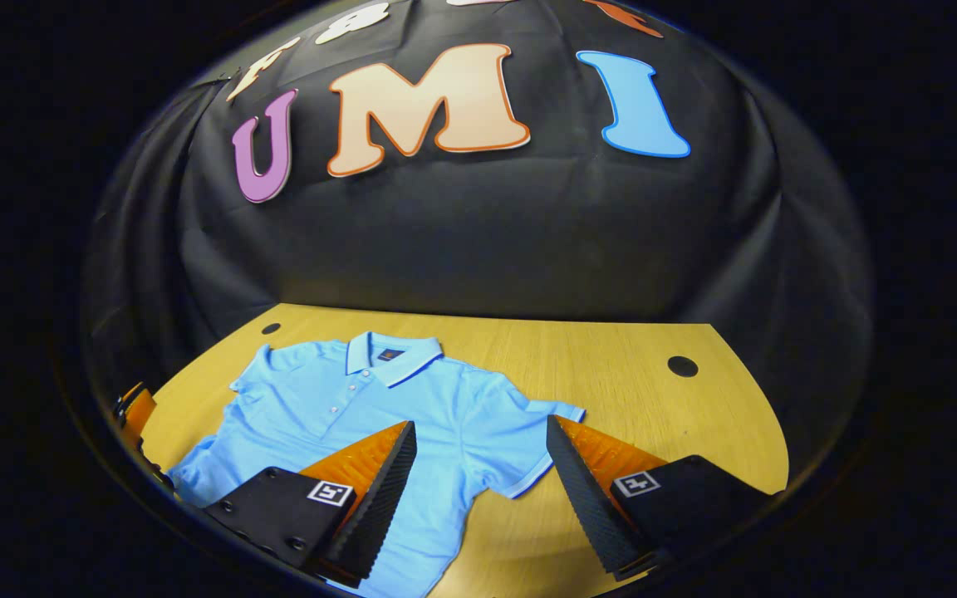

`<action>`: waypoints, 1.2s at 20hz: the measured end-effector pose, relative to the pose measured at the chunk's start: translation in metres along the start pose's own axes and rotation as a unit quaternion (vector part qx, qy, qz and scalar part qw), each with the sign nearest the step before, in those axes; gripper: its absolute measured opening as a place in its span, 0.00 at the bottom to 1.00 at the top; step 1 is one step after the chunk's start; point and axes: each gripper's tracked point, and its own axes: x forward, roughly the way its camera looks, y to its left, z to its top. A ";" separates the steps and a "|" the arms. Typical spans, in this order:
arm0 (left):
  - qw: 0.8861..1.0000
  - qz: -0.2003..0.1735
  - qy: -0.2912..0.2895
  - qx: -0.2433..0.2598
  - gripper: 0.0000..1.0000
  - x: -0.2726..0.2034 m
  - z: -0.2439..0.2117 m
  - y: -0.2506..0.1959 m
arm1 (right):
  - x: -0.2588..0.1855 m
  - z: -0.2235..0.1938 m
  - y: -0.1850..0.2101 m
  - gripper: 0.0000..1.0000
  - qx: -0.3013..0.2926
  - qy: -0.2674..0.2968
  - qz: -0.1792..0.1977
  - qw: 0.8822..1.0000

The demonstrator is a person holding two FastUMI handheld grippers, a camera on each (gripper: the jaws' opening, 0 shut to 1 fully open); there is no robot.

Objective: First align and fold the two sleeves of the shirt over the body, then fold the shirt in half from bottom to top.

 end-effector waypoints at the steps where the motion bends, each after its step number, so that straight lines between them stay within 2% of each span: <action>1: 1.000 -0.001 0.001 -0.001 0.95 0.000 0.001 0.001 | 0.012 -0.003 -0.006 0.93 0.005 0.014 -0.005 1.000; 2: 1.000 -0.002 0.001 -0.003 0.95 -0.001 0.000 0.001 | 0.025 -0.010 -0.010 0.98 0.010 0.031 -0.009 0.999; 3: 1.000 -0.004 0.001 -0.003 0.95 -0.002 0.000 0.000 | 0.038 -0.018 -0.018 0.94 0.012 0.048 -0.019 0.999; 6: 1.000 -0.003 -0.002 -0.003 0.95 -0.002 0.001 0.001 | 0.069 -0.045 -0.036 0.94 0.004 0.089 -0.049 0.995; 7: 1.000 -0.002 0.000 -0.003 0.94 -0.001 0.000 0.002 | 0.074 -0.052 -0.039 0.98 0.004 0.102 -0.056 0.993; 8: 1.000 0.000 0.004 -0.003 0.94 -0.001 -0.001 0.002 | 0.080 -0.059 -0.042 0.94 0.006 0.111 -0.059 0.992; 9: 1.000 0.001 0.006 -0.004 0.94 -0.001 -0.001 0.003 | 0.084 -0.063 -0.043 0.98 0.011 0.117 -0.061 0.991; 10: 1.000 0.003 0.008 -0.005 0.94 -0.001 -0.002 0.003 | 0.085 -0.066 -0.041 0.94 0.017 0.121 -0.058 0.991; 13: 1.000 0.008 0.014 -0.007 0.95 -0.001 -0.006 0.005 | 0.089 -0.074 -0.042 0.94 0.025 0.132 -0.056 0.989; 14: 1.000 0.008 0.015 -0.007 0.95 -0.001 -0.006 0.004 | 0.090 -0.076 -0.041 0.97 0.025 0.134 -0.054 0.989; 15: 1.000 0.008 0.015 -0.007 0.95 -0.001 -0.007 0.005 | 0.094 -0.075 -0.042 0.94 0.023 0.132 -0.053 0.990; 16: 1.000 0.010 0.014 -0.007 0.95 -0.002 -0.006 0.005 | 0.090 -0.075 -0.041 1.00 0.022 0.131 -0.051 0.990; 17: 1.000 0.012 0.012 -0.007 0.95 -0.001 -0.006 0.006 | 0.090 -0.074 -0.040 0.94 0.021 0.132 -0.050 0.990; 18: 1.000 0.014 0.013 -0.005 0.95 -0.001 -0.007 0.006 | 0.093 -0.074 -0.037 0.95 0.022 0.129 -0.048 0.990; 23: 1.000 0.022 0.015 -0.004 0.95 -0.001 -0.010 0.009 | 0.094 -0.073 -0.024 0.42 0.034 0.125 -0.025 0.991; 24: 1.000 0.024 0.014 -0.004 0.95 -0.001 -0.009 0.009 | 0.094 -0.074 -0.021 0.36 0.044 0.128 -0.022 0.991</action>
